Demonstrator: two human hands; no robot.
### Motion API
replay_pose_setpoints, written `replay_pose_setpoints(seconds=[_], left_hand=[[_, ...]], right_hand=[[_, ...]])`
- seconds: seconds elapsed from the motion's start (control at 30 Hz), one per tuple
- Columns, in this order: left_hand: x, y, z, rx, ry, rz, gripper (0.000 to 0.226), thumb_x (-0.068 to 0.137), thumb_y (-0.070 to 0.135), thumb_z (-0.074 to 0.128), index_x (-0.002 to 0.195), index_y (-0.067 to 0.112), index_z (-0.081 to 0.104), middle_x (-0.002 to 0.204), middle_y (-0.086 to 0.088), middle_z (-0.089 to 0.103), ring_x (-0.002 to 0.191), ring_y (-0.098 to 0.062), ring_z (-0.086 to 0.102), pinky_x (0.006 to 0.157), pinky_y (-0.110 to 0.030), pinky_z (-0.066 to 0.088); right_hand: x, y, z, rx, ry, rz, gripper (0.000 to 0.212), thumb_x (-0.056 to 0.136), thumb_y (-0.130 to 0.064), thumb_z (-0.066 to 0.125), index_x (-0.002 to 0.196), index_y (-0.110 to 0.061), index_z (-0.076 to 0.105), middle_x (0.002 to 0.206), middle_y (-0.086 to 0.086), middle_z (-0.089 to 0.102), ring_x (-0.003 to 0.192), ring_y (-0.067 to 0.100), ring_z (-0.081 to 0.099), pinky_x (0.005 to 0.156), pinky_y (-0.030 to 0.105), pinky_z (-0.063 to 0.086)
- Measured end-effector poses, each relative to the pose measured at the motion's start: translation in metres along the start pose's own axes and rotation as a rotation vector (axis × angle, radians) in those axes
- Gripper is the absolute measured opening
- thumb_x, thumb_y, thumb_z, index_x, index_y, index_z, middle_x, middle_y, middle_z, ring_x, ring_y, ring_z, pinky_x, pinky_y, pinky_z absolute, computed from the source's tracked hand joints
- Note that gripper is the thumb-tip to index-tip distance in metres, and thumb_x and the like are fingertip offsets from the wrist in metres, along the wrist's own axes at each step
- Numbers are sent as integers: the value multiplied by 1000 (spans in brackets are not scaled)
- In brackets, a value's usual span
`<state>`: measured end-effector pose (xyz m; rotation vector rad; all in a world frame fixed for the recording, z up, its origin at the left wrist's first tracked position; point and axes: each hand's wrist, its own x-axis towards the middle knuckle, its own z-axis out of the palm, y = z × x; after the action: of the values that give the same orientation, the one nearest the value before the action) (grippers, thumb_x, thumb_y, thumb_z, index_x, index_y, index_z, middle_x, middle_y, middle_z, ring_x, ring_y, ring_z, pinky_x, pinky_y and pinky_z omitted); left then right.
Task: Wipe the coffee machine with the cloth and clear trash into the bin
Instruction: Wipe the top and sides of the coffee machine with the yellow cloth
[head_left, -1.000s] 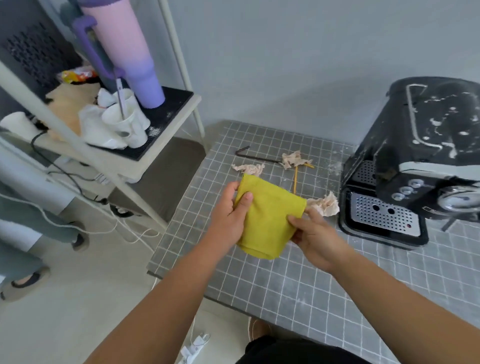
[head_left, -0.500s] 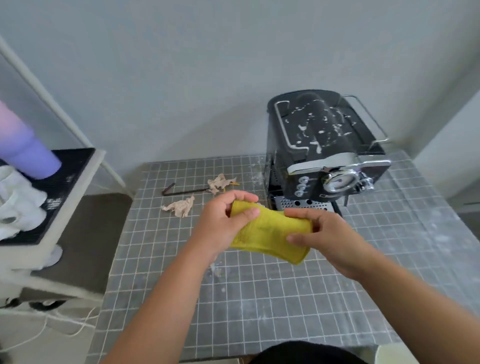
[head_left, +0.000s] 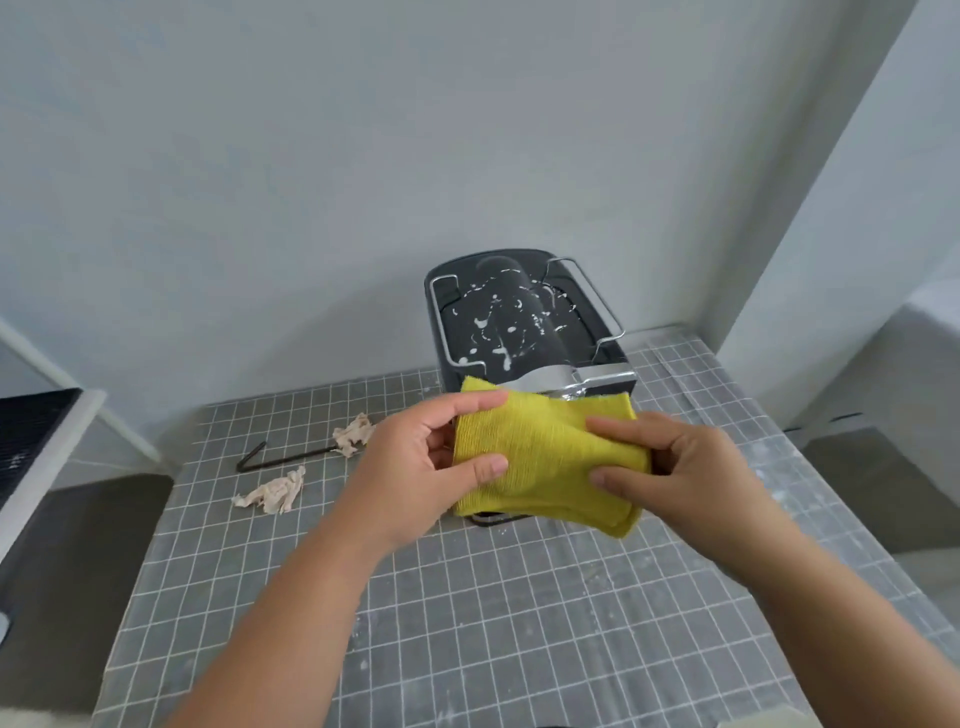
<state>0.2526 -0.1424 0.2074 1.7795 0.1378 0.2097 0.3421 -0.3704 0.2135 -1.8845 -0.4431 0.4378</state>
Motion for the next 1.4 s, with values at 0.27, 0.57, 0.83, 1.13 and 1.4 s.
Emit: replay_pose_setpoints(seconds=[0.27,0.57,0.83,1.13,1.4], left_hand=[[50,23,18,328,282,120,52,76,28,78,124,41,59,130,20,52,116,-7,56,99,-29,49],[86,12,33,751,391,-88,53,89,38,63,139,29,48,148,3,41,134,-23,36,111,-37,28],[91,-6,29,997,438,-170,41,91,55,45,131,45,49,155,12,24,131,-26,22,106,-41,23],[120,-26,-6,391,555,-129,38,102,21,36,138,17,50,142,-4,51,136,-25,40,114,-41,30],[134,-40,-15,339,461,-93,42,104,21,34,145,17,40,89,26,48,86,14,46,88,-20,36]], right_hand=[[73,-39,-28,-157,101,-244,44,82,-15,73,123,-26,64,112,-7,58,86,15,60,85,30,53],[141,-29,-13,-609,9,-274,45,88,-14,54,132,-16,57,129,8,47,101,21,56,83,17,37],[136,-39,25,-923,-27,-554,44,93,-31,44,137,-31,49,157,-1,24,138,29,25,110,44,25],[145,-27,38,-1004,-353,-459,48,100,-40,29,148,-37,29,159,-17,17,149,20,2,120,47,5],[175,-42,50,-843,-302,-359,40,100,-25,41,139,-28,48,153,-13,34,148,21,8,120,48,6]])
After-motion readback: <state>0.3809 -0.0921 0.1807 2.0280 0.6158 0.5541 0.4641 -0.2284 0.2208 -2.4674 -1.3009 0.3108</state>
